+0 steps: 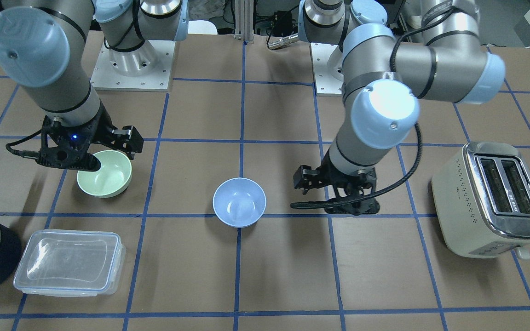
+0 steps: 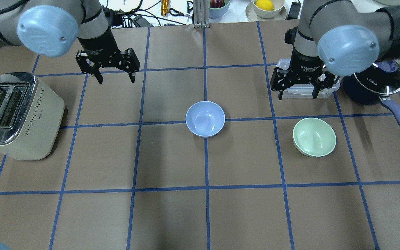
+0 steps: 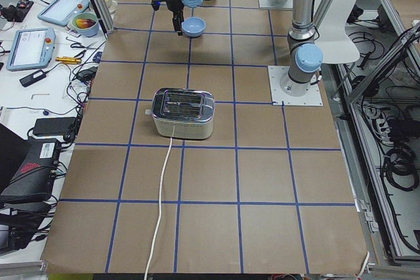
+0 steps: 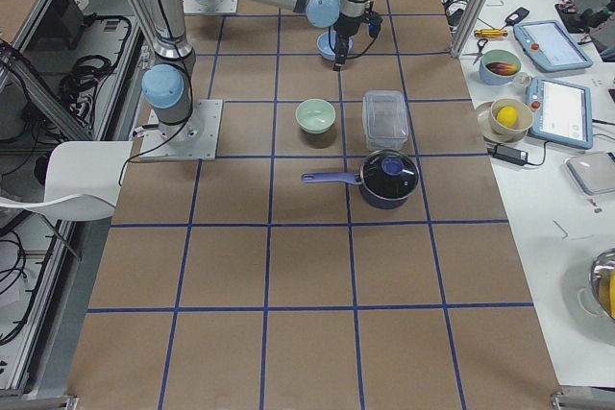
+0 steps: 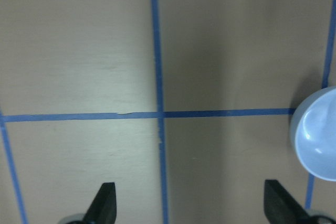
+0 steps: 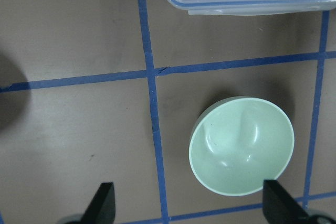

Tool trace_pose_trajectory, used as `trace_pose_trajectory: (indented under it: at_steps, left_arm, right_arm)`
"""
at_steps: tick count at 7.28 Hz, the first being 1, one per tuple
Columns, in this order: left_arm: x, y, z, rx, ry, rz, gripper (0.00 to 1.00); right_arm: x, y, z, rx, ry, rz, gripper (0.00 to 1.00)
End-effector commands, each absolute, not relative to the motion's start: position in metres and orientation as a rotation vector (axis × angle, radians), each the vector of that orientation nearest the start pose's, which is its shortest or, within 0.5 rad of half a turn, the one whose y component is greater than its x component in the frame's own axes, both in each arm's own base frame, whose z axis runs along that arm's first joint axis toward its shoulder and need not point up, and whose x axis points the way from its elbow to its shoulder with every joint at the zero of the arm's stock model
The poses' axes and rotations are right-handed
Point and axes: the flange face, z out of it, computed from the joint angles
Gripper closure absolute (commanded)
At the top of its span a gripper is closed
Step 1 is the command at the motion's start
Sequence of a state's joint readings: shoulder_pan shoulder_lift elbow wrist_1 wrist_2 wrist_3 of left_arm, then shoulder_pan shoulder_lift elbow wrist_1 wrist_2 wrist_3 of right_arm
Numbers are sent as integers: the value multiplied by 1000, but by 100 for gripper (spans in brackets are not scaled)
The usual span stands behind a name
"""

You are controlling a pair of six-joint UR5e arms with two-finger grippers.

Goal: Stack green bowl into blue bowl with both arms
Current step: 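Lower the right gripper and grasp the pale green bowl rim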

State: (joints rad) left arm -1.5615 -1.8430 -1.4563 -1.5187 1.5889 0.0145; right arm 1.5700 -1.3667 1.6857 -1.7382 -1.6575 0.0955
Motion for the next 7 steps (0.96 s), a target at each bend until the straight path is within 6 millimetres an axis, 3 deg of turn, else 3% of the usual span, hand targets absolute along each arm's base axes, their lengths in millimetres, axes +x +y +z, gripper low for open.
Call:
trace_pose_trajectory:
  at_steps: [1,3,4,6,7]
  left_arm:
    - [-110,-588,406,5,3084,171,0]
    - [-109,-587,405,6,3076,178,0]
    - [-109,-587,405,6,3074,180,0]
    - [-109,-586,403,6,3075,185,0]
    - [-109,-586,403,8,3074,187,0]
  right_arm:
    - [116,-522,271,162,3287,245,0]
    - [113,-502,230,167,3291,328,0]
    - [110,-504,217,176,3287,372,0]
    - [107,-503,206,177,3296,416,4]
    - [106,-503,203,198,3300,430,52]
